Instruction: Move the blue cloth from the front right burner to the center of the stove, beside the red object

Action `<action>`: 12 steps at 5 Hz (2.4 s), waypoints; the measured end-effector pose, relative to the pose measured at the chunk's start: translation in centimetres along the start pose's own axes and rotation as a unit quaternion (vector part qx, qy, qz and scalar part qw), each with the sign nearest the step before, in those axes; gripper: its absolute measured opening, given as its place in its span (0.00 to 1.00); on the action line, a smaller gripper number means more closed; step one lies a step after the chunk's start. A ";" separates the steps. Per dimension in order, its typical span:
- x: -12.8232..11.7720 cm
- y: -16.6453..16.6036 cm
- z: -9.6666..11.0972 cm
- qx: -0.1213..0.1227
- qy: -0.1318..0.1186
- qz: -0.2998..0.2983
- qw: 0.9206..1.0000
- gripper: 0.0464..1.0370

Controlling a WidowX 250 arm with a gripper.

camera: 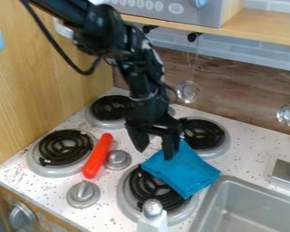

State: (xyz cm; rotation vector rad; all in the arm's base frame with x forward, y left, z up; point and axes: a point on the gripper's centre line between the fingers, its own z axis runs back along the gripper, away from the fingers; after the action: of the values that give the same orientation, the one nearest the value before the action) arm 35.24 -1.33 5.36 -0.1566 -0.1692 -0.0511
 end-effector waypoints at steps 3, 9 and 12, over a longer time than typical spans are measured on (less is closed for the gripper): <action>1.9 -1.7 -2.4 0.033 -0.004 -0.051 0.998 0.96; 3.4 0.1 -4.2 0.087 -0.012 0.001 0.996 0.03; 5.6 7.6 -4.7 0.107 -0.009 0.105 0.989 0.03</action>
State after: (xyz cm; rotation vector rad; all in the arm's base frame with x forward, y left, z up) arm 42.01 5.23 0.61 0.0399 -0.1733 0.1787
